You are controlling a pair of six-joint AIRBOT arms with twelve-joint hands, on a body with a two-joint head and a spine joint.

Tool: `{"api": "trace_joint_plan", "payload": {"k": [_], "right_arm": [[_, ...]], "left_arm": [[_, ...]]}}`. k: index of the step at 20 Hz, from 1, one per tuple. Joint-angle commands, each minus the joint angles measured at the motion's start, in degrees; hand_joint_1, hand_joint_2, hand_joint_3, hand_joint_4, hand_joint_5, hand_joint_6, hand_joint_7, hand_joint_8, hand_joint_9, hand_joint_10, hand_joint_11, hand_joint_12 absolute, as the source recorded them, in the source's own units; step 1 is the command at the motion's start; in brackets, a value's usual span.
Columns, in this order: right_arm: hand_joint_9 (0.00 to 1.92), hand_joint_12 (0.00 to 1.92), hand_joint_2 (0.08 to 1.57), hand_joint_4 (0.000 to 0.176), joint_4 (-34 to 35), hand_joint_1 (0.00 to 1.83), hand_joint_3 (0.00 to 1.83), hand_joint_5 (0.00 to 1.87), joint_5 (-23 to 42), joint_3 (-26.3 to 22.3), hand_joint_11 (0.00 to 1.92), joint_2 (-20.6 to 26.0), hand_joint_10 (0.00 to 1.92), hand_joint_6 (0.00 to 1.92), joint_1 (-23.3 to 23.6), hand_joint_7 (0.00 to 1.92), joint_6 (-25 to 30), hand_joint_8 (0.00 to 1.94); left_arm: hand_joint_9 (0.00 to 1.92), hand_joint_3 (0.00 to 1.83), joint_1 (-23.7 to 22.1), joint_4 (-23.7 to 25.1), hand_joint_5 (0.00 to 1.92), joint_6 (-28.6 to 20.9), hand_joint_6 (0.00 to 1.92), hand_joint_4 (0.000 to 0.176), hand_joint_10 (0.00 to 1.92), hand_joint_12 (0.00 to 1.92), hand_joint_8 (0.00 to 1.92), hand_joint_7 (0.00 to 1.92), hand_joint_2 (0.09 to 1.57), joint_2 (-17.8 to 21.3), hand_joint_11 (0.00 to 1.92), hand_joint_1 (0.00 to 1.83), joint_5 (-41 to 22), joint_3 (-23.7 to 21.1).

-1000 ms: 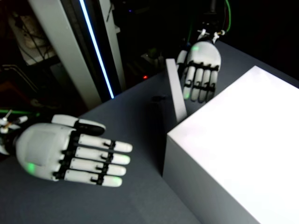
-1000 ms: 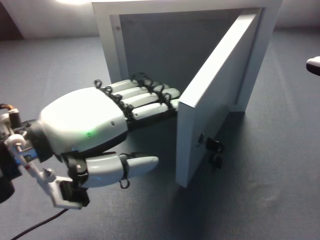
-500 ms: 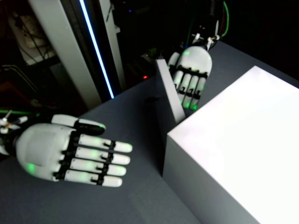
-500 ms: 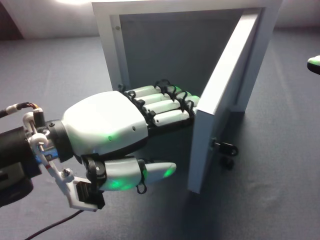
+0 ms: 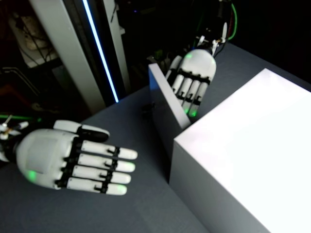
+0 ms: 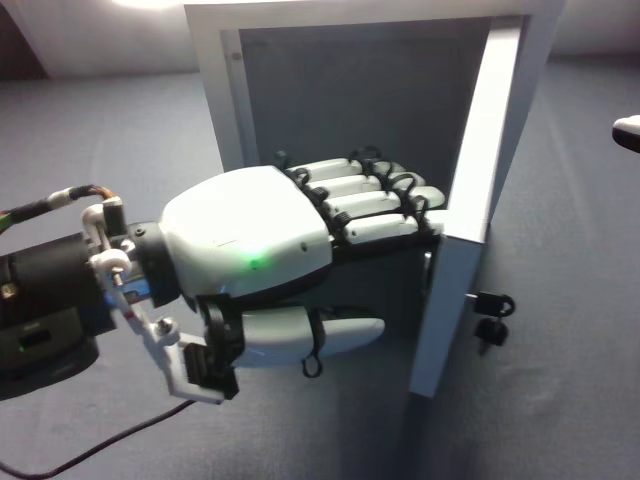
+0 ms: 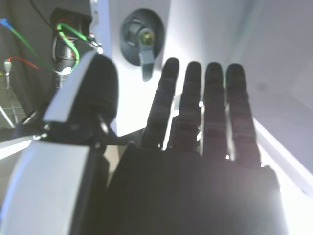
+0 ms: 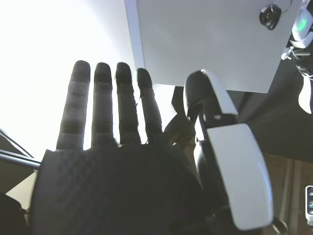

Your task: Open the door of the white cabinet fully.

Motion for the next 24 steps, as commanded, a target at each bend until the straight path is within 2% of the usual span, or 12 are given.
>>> {"api": "trace_joint_plan", "payload": {"k": [1, 2, 8, 10, 12, 13, 16, 19, 22, 23, 24], "right_arm": [[0.23, 0.01, 1.4, 0.0, 1.7, 0.46, 0.0, 0.25, 7.0, 0.5, 0.21, -0.1, 0.01, 0.0, 0.5, 0.27, 0.6, 0.0], [0.24, 0.01, 1.4, 0.0, 1.7, 0.46, 0.0, 0.26, 7.0, 0.5, 0.2, -0.1, 0.01, 0.0, 0.5, 0.27, 0.7, 0.0], [0.23, 0.0, 1.38, 0.0, 1.6, 0.45, 0.0, 0.27, 7.0, 0.6, 0.19, -0.1, 0.0, 0.01, 0.6, 0.28, 0.7, 0.01], [0.21, 0.0, 1.39, 0.0, 1.6, 0.49, 0.0, 0.28, 6.9, 0.6, 0.17, -0.1, 0.0, 0.0, 0.6, 0.28, 0.8, 0.0], [0.21, 0.0, 1.39, 0.0, 1.6, 0.5, 0.0, 0.27, 6.9, 0.7, 0.18, -0.1, 0.0, 0.0, 0.6, 0.27, 0.8, 0.0], [0.22, 0.01, 1.38, 0.0, 1.6, 0.5, 0.0, 0.27, 6.9, 0.7, 0.19, -0.1, 0.0, 0.0, 0.6, 0.28, 0.8, 0.0], [0.24, 0.01, 1.38, 0.0, 1.6, 0.5, 0.0, 0.29, 6.9, 0.8, 0.19, -0.2, 0.01, 0.01, 0.7, 0.3, 0.8, 0.01], [0.24, 0.01, 1.38, 0.0, 1.5, 0.5, 0.0, 0.28, 6.9, 0.8, 0.19, -0.3, 0.01, 0.0, 0.8, 0.31, 0.8, 0.0], [0.23, 0.0, 1.38, 0.005, 1.5, 0.51, 0.0, 0.27, 6.9, 0.9, 0.19, -0.3, 0.0, 0.0, 0.8, 0.3, 0.8, 0.0], [0.23, 0.0, 1.38, 0.0, 1.4, 0.53, 0.0, 0.27, 6.9, 0.9, 0.18, -0.3, 0.0, 0.0, 0.8, 0.29, 0.8, 0.0], [0.24, 0.01, 1.37, 0.02, 1.4, 0.46, 0.0, 0.28, 6.9, 0.9, 0.2, -0.3, 0.0, 0.0, 0.9, 0.3, 0.8, 0.0]], "left_arm": [[0.13, 0.0, -0.7, -0.7, 0.16, -0.7, 0.0, 0.0, 0.0, 0.13, 0.0, 0.13, 1.45, -0.3, 0.13, 0.35, -6.6, 0.0], [0.14, 0.0, -1.1, -0.4, 0.17, -0.7, 0.0, 0.0, 0.0, 0.12, 0.0, 0.14, 1.43, -0.7, 0.14, 0.41, -6.6, 0.2], [0.12, 0.0, -2.1, 0.8, 0.22, -1.8, 0.01, 0.0, 0.0, 0.07, 0.0, 0.15, 1.4, -3.3, 0.11, 0.47, -6.6, 1.1], [0.07, 0.02, -2.6, 1.2, 0.14, -1.9, 0.01, 0.0, 0.0, 0.05, 0.0, 0.09, 1.47, -4.0, 0.09, 0.27, -6.6, 1.3], [0.07, 0.01, -3.2, 1.7, 0.13, -1.9, 0.0, 0.0, 0.0, 0.05, 0.0, 0.1, 1.47, -4.6, 0.11, 0.25, -6.6, 1.6], [0.07, 0.0, -3.5, 1.9, 0.13, -1.9, 0.0, 0.0, 0.0, 0.05, 0.0, 0.1, 1.46, -5.0, 0.1, 0.28, -6.6, 1.7], [0.07, 0.0, -4.1, 2.3, 0.11, -1.9, 0.0, 0.0, 0.0, 0.04, 0.0, 0.1, 1.38, -6.1, 0.11, 0.53, -6.7, 2.1], [0.04, 0.0, -4.6, 2.4, 0.04, -1.9, 0.0, 0.0, 0.0, 0.03, 0.0, 0.05, 1.38, -7.1, 0.11, 0.49, -6.6, 2.6], [0.06, 0.0, -5.0, 2.5, 0.07, -1.9, 0.0, 0.0, 0.0, 0.03, 0.0, 0.07, 1.39, -7.9, 0.13, 0.53, -6.6, 2.9], [0.07, 0.0, -5.0, 2.5, 0.07, -1.9, 0.0, 0.0, 0.0, 0.03, 0.01, 0.08, 1.33, -8.0, 0.13, 0.61, -6.7, 3.0], [0.07, 0.0, -5.1, 2.5, 0.07, -1.9, 0.0, 0.0, 0.0, 0.03, 0.0, 0.08, 1.31, -8.0, 0.14, 0.64, -6.7, 3.0]]}}
